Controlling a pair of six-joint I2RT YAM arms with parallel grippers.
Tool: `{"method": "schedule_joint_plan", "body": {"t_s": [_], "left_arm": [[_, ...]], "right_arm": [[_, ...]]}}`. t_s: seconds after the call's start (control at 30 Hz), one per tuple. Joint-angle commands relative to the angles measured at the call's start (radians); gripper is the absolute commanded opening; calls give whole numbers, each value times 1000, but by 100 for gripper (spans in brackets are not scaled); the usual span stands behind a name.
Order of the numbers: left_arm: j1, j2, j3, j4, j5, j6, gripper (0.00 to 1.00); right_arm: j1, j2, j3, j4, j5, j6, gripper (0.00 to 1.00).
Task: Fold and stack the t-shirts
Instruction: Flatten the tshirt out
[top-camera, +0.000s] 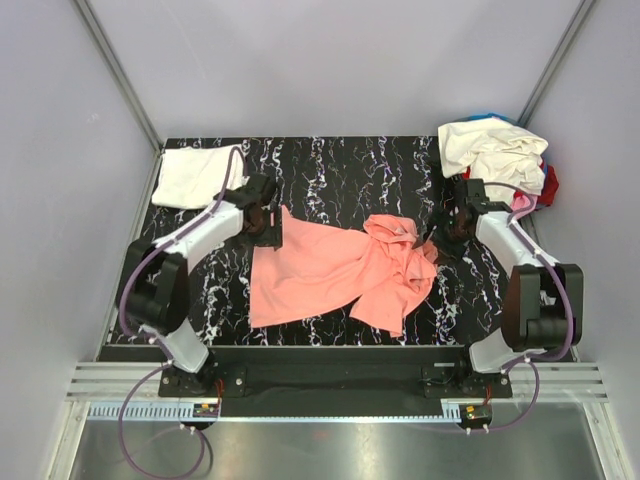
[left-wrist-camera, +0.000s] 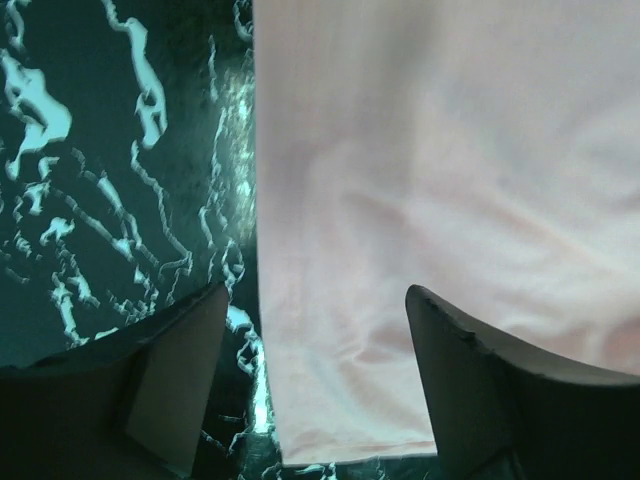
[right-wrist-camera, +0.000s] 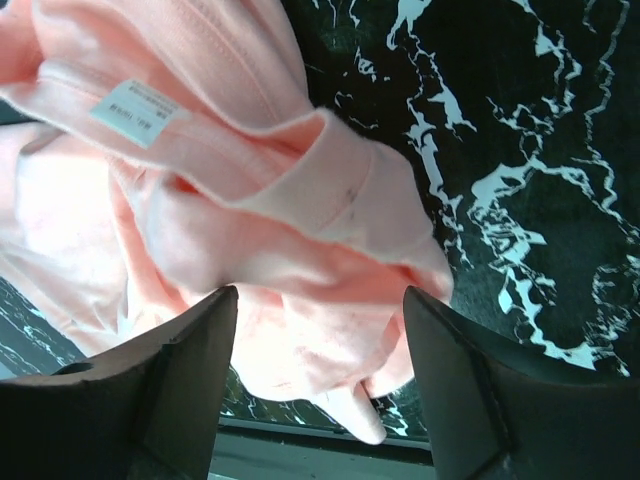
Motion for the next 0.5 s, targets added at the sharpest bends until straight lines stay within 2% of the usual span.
{"method": "schedule_joint_plan", "body": {"t_s": [0.0,0.17,0.3,0.47], "left_arm": [[3,-225,-90,-10,-13,-45,80],[0,-431,-301,34,50,-143,81],[-38,-587,-498,98,108,-222,79],[-93,-662,-627,158,122,-314,72]], "right_arm": [[-3,-106,43,-52,45,-30,75],[-3,-214,-2,-79,67,-18,75],[-3,-283,-88,-52,58,-16,71],[-3,-275,-131,-26,44,-32,68]]}}
